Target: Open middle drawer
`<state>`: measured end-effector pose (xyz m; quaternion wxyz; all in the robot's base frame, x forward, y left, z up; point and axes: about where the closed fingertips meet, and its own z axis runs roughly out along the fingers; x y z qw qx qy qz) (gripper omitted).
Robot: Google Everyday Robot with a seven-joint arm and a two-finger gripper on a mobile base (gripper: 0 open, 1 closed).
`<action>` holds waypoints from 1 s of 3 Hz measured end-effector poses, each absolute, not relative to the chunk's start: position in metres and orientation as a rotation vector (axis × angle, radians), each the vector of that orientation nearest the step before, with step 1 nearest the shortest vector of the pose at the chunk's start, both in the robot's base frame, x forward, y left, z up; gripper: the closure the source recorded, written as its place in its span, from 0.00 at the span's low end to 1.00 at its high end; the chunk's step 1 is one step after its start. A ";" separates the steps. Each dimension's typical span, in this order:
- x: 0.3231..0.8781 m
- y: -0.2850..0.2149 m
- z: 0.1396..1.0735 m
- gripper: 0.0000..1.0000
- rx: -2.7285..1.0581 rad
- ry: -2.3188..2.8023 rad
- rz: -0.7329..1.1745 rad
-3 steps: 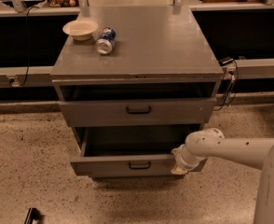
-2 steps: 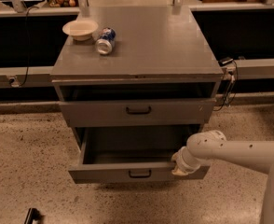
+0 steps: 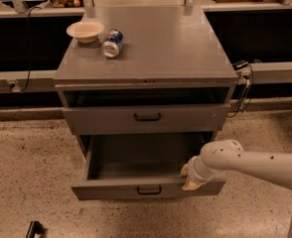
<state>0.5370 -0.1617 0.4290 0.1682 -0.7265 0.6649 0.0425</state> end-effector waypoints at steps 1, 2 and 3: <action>0.536 -0.161 0.427 0.22 -2.067 1.892 0.125; 0.535 -0.160 0.426 0.02 -2.069 1.892 0.129; 0.533 -0.157 0.429 0.00 -2.117 1.854 0.164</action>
Offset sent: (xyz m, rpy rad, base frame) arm -0.0009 0.0005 -0.0013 0.0007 0.0028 0.0003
